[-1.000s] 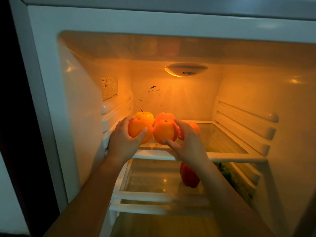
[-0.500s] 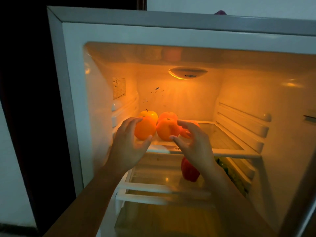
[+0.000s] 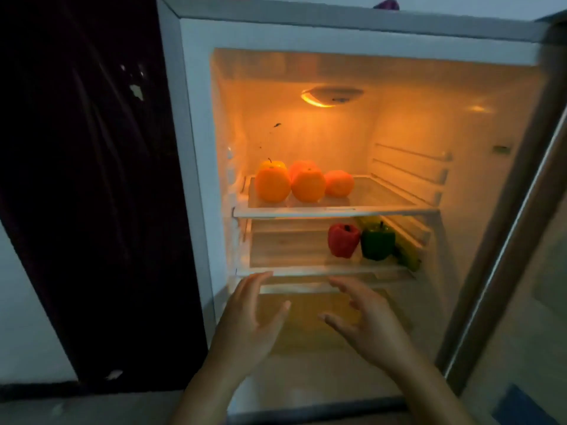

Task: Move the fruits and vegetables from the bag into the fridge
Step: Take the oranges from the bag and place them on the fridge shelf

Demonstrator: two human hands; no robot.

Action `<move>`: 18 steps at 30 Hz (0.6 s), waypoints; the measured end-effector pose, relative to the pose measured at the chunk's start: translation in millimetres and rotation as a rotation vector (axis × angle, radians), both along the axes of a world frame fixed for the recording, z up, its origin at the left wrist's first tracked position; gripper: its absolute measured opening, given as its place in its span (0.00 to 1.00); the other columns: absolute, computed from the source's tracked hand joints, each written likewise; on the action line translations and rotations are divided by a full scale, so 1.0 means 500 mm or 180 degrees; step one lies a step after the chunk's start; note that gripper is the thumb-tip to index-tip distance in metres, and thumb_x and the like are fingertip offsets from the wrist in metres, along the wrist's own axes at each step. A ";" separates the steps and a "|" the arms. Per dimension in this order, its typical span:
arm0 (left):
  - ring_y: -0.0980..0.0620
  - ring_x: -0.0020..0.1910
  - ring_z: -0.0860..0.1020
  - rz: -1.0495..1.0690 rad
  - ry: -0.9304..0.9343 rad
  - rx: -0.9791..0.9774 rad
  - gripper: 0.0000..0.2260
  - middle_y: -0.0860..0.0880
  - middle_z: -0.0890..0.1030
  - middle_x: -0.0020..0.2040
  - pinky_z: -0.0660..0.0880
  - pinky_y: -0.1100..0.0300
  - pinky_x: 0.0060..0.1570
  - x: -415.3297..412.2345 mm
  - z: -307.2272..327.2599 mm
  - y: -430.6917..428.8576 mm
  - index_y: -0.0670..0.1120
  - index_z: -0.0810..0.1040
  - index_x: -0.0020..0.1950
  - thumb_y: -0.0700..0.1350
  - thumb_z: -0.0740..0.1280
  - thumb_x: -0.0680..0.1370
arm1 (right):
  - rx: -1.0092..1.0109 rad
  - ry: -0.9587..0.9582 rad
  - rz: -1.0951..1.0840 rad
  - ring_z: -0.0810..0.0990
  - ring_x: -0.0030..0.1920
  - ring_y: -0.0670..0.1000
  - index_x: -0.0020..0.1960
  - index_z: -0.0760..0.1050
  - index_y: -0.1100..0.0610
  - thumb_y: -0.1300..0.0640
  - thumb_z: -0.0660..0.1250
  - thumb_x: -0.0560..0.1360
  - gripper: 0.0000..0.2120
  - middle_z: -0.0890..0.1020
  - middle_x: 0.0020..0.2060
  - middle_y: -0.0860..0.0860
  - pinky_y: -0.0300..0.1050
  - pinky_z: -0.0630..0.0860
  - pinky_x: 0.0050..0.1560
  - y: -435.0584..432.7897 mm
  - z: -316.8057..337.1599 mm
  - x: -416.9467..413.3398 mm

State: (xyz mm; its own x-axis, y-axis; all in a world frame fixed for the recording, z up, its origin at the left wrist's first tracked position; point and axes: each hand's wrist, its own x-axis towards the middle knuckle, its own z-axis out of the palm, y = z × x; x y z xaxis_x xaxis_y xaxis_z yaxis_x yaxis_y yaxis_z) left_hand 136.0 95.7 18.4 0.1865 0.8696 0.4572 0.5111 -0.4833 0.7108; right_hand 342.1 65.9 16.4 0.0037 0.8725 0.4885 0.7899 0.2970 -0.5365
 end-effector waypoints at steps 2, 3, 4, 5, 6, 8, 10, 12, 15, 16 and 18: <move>0.70 0.61 0.61 -0.0073 0.0144 -0.0139 0.19 0.66 0.63 0.61 0.58 0.69 0.60 -0.034 -0.028 -0.044 0.63 0.62 0.64 0.56 0.64 0.75 | -0.0196 0.0007 -0.0108 0.71 0.62 0.40 0.66 0.69 0.46 0.47 0.73 0.67 0.28 0.72 0.62 0.41 0.44 0.73 0.62 -0.061 -0.032 -0.021; 0.70 0.61 0.60 -0.0099 0.0224 -0.0220 0.20 0.67 0.62 0.62 0.58 0.68 0.60 -0.049 -0.040 -0.067 0.62 0.63 0.66 0.57 0.64 0.75 | -0.0270 0.0042 -0.0172 0.71 0.62 0.41 0.66 0.69 0.47 0.47 0.73 0.67 0.29 0.72 0.62 0.42 0.44 0.72 0.63 -0.093 -0.048 -0.030; 0.70 0.61 0.59 -0.0130 0.0308 -0.0309 0.21 0.67 0.61 0.62 0.58 0.68 0.60 -0.063 -0.053 -0.092 0.62 0.63 0.67 0.58 0.63 0.75 | -0.0344 0.0099 -0.0244 0.71 0.61 0.41 0.66 0.70 0.47 0.46 0.73 0.67 0.29 0.72 0.61 0.42 0.43 0.72 0.63 -0.129 -0.064 -0.039; 0.70 0.61 0.58 -0.0177 0.0392 -0.0384 0.22 0.68 0.60 0.62 0.57 0.67 0.60 -0.076 -0.065 -0.117 0.61 0.62 0.68 0.59 0.62 0.76 | -0.0412 0.0165 -0.0321 0.71 0.61 0.41 0.66 0.70 0.48 0.46 0.73 0.67 0.29 0.72 0.61 0.41 0.42 0.71 0.63 -0.166 -0.077 -0.048; 0.70 0.60 0.58 -0.0241 0.0476 -0.0449 0.22 0.68 0.59 0.61 0.57 0.67 0.60 -0.088 -0.078 -0.141 0.61 0.62 0.69 0.59 0.62 0.76 | -0.0514 0.0214 -0.0402 0.70 0.61 0.40 0.66 0.69 0.48 0.45 0.73 0.68 0.29 0.71 0.60 0.40 0.39 0.70 0.62 -0.204 -0.092 -0.056; 0.71 0.58 0.57 -0.0381 0.0618 -0.0549 0.22 0.68 0.59 0.60 0.57 0.68 0.59 -0.104 -0.102 -0.185 0.60 0.62 0.69 0.58 0.62 0.76 | -0.0766 0.0243 -0.0577 0.69 0.60 0.39 0.67 0.68 0.46 0.44 0.71 0.69 0.28 0.69 0.59 0.37 0.35 0.68 0.61 -0.282 -0.119 -0.068; 0.72 0.58 0.58 -0.0580 0.0653 -0.0670 0.21 0.67 0.61 0.60 0.58 0.68 0.59 -0.110 -0.122 -0.227 0.58 0.64 0.69 0.57 0.62 0.76 | -0.0947 0.0304 -0.0761 0.71 0.61 0.41 0.67 0.68 0.46 0.44 0.71 0.69 0.28 0.71 0.61 0.38 0.38 0.70 0.62 -0.357 -0.145 -0.072; 0.70 0.59 0.60 -0.0813 0.0581 -0.0854 0.21 0.66 0.63 0.61 0.59 0.67 0.59 -0.104 -0.139 -0.264 0.57 0.65 0.68 0.56 0.63 0.76 | -0.1084 0.0391 -0.0972 0.72 0.60 0.41 0.67 0.68 0.45 0.42 0.71 0.68 0.29 0.72 0.61 0.39 0.40 0.71 0.62 -0.428 -0.165 -0.072; 0.66 0.62 0.64 -0.1144 0.0612 -0.1005 0.21 0.64 0.66 0.62 0.62 0.66 0.59 -0.077 -0.161 -0.314 0.57 0.66 0.68 0.55 0.63 0.76 | -0.1227 0.0641 -0.1270 0.71 0.59 0.40 0.67 0.67 0.43 0.42 0.70 0.69 0.28 0.70 0.60 0.38 0.42 0.72 0.63 -0.522 -0.186 -0.072; 0.65 0.63 0.66 -0.1244 0.0626 -0.1003 0.20 0.63 0.67 0.63 0.63 0.65 0.60 -0.063 -0.169 -0.330 0.57 0.66 0.68 0.56 0.63 0.76 | -0.1256 0.0701 -0.1371 0.71 0.59 0.40 0.66 0.67 0.43 0.42 0.70 0.69 0.28 0.71 0.61 0.38 0.43 0.72 0.63 -0.552 -0.193 -0.071; 0.65 0.64 0.66 -0.1461 0.0713 -0.0974 0.19 0.63 0.68 0.64 0.65 0.63 0.62 -0.028 -0.182 -0.364 0.59 0.66 0.66 0.58 0.63 0.76 | -0.1347 0.0744 -0.1531 0.71 0.61 0.40 0.66 0.67 0.43 0.41 0.70 0.69 0.27 0.72 0.63 0.40 0.43 0.72 0.63 -0.610 -0.209 -0.068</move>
State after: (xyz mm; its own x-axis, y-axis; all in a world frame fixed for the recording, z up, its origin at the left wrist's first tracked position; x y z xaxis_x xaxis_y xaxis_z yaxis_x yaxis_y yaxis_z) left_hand 122.1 -86.2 -72.5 0.6376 0.7632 0.1046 0.4520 -0.4806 0.7515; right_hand 308.3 -239.1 -88.2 0.5028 0.8632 0.0448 0.6308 -0.3310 -0.7018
